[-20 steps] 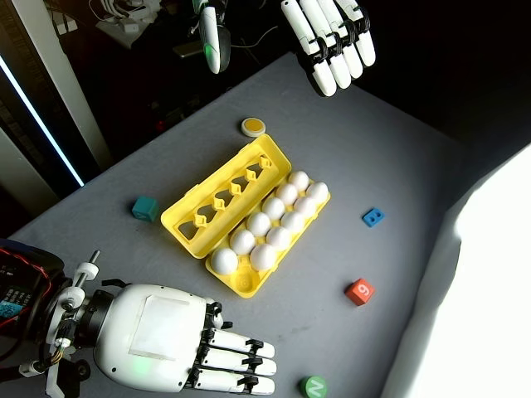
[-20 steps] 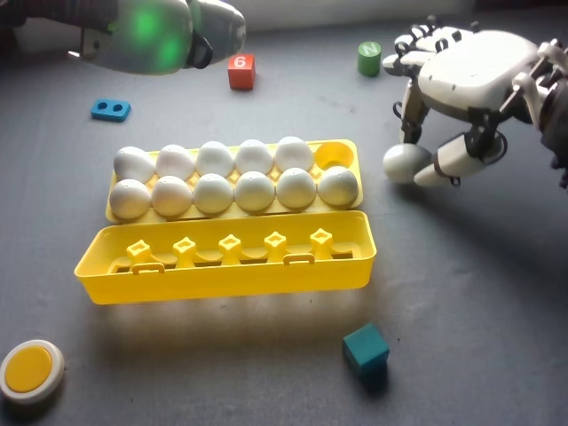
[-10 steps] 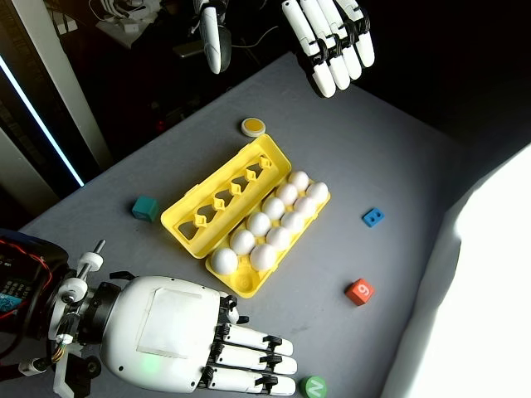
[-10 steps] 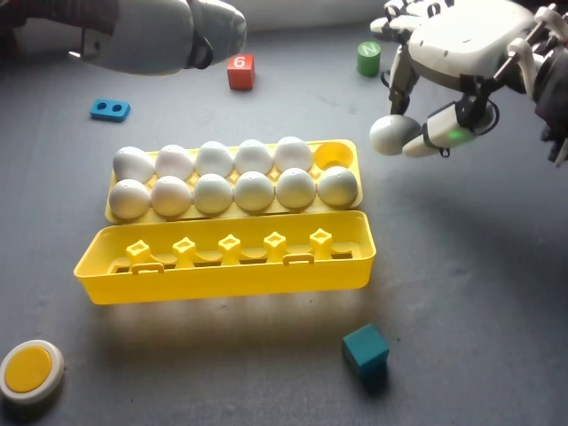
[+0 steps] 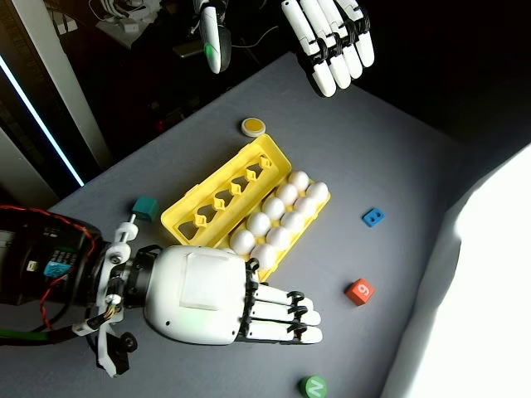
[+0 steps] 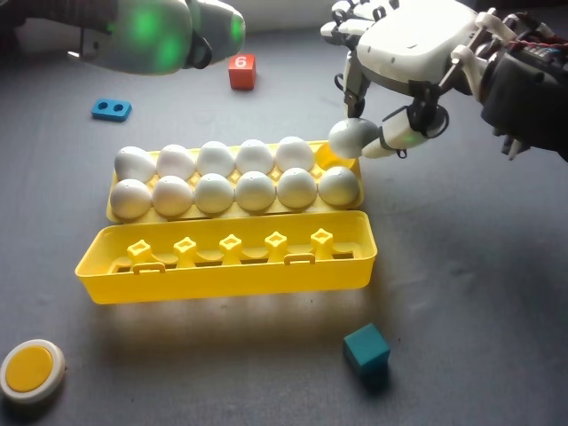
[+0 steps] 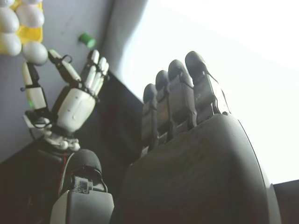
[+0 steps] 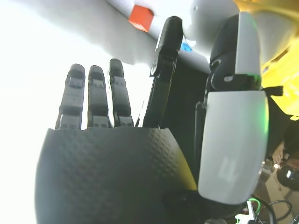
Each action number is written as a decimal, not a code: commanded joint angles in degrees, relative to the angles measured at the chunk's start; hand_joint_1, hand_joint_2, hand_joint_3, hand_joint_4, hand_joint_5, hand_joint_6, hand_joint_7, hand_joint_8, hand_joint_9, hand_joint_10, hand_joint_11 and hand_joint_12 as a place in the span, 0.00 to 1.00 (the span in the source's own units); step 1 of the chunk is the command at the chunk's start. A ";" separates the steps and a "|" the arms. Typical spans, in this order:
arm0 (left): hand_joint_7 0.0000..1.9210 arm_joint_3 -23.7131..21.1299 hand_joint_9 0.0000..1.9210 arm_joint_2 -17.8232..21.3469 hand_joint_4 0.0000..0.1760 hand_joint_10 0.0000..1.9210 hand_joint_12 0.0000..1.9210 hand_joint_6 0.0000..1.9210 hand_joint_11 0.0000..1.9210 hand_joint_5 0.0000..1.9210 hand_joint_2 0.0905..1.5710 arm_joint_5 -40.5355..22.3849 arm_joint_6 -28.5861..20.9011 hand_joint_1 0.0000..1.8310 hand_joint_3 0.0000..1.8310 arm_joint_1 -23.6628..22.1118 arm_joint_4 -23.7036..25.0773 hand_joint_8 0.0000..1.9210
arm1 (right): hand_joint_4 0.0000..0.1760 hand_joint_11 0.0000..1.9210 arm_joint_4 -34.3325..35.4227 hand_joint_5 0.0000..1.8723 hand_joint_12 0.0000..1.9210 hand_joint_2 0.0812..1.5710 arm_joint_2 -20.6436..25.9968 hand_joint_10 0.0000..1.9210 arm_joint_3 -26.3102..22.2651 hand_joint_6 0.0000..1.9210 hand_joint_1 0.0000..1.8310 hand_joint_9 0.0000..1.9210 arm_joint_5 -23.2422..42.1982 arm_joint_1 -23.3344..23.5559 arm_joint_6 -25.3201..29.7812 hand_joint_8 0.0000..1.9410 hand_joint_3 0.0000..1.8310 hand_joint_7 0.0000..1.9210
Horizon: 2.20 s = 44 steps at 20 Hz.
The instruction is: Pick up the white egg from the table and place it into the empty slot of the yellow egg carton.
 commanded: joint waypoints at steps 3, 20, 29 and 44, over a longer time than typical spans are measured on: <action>0.12 0.04 0.10 0.15 0.00 0.00 0.19 0.00 0.00 0.11 0.73 1.70 0.20 0.00 0.00 -0.49 4.81 0.00 | 1.00 0.00 -1.72 0.69 0.00 0.61 -0.27 0.00 0.51 0.24 0.60 0.00 6.20 1.33 -0.24 0.00 0.00 0.07; 0.10 0.04 0.08 0.15 0.00 0.00 0.16 0.00 0.00 0.10 0.73 1.69 0.20 0.00 0.00 -0.53 4.84 0.00 | 0.92 0.00 -2.49 0.46 0.00 0.49 -1.46 0.00 1.41 0.01 0.36 0.00 4.80 1.99 -1.22 0.00 0.00 0.17; 0.10 0.04 0.09 0.15 0.00 0.00 0.17 0.00 0.00 0.10 0.72 1.68 0.20 0.00 0.00 -0.54 4.84 0.00 | 1.00 0.00 -2.48 0.37 0.00 0.50 -0.66 0.00 1.15 0.00 0.27 0.00 4.65 2.35 -1.28 0.00 0.00 0.07; 0.10 0.06 0.08 0.13 0.00 0.00 0.15 0.00 0.00 0.10 0.73 1.67 0.20 0.00 0.00 -0.54 4.75 0.00 | 0.92 0.01 -1.78 0.40 0.01 0.52 28.94 0.00 -28.46 0.01 0.29 0.03 2.02 1.39 0.60 0.00 0.00 0.07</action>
